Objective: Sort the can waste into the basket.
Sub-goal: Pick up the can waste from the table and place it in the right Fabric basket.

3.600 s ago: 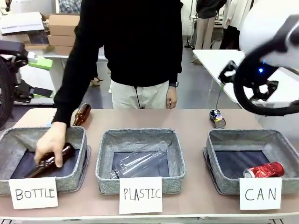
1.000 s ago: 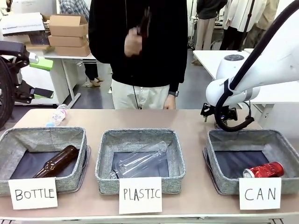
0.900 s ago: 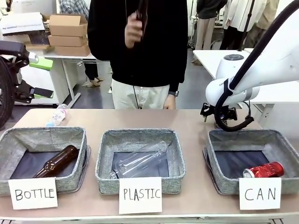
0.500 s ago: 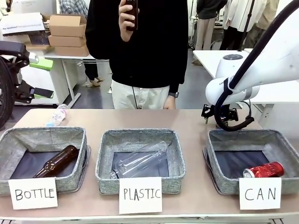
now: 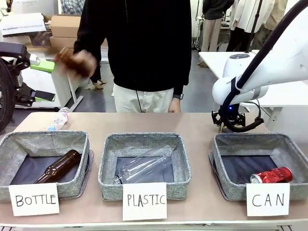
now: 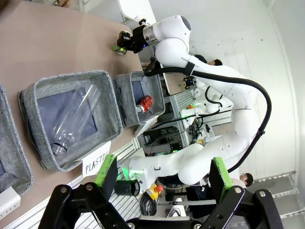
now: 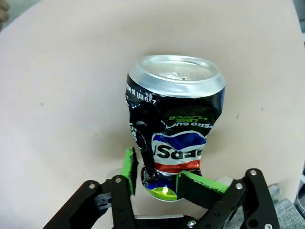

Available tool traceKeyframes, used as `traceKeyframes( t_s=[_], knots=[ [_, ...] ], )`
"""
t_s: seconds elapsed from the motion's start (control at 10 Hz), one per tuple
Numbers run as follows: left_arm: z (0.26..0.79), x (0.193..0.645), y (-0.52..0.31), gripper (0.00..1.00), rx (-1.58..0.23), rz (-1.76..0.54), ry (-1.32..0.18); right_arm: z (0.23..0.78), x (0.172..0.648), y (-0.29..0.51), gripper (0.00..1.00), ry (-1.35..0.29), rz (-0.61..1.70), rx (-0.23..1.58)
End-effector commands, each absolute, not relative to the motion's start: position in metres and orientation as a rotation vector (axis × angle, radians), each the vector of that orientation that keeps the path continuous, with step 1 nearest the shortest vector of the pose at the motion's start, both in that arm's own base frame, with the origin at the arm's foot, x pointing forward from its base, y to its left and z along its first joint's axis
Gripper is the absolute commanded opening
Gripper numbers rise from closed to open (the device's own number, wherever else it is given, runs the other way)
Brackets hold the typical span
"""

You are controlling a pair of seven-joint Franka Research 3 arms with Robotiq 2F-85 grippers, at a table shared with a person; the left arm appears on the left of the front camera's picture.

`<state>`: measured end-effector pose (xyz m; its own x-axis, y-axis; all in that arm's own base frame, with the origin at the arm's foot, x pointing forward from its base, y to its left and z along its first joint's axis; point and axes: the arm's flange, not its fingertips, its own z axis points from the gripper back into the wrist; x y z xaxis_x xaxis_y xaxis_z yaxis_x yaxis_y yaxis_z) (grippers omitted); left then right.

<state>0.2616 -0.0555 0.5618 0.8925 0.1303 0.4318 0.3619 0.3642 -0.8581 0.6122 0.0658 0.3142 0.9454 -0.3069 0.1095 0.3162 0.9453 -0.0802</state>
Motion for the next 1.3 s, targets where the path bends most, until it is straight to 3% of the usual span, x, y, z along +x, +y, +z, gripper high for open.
traceKeyframes(
  t_s=[0.0, 0.9, 1.0, 1.2],
  knots=[
    [0.564, 0.261, -0.056, 1.0, -1.217, -0.158, -0.474, 0.307, 0.612, 0.063, 0.0, -0.069, -0.299, -0.12],
    [0.564, 0.261, -0.056, 1.0, -1.217, -0.158, -0.474, 0.356, 0.595, 0.045, 0.0, -0.067, -0.285, 0.016],
    [0.564, 0.261, -0.056, 1.0, -1.217, -0.158, -0.474, 0.382, 0.582, 0.049, 0.0, -0.069, -0.249, 0.098],
    [0.564, 0.261, -0.056, 1.0, -1.217, -0.158, -0.474, 0.487, 0.514, 0.057, 0.0, -0.086, -0.1, 0.317]
  ],
)
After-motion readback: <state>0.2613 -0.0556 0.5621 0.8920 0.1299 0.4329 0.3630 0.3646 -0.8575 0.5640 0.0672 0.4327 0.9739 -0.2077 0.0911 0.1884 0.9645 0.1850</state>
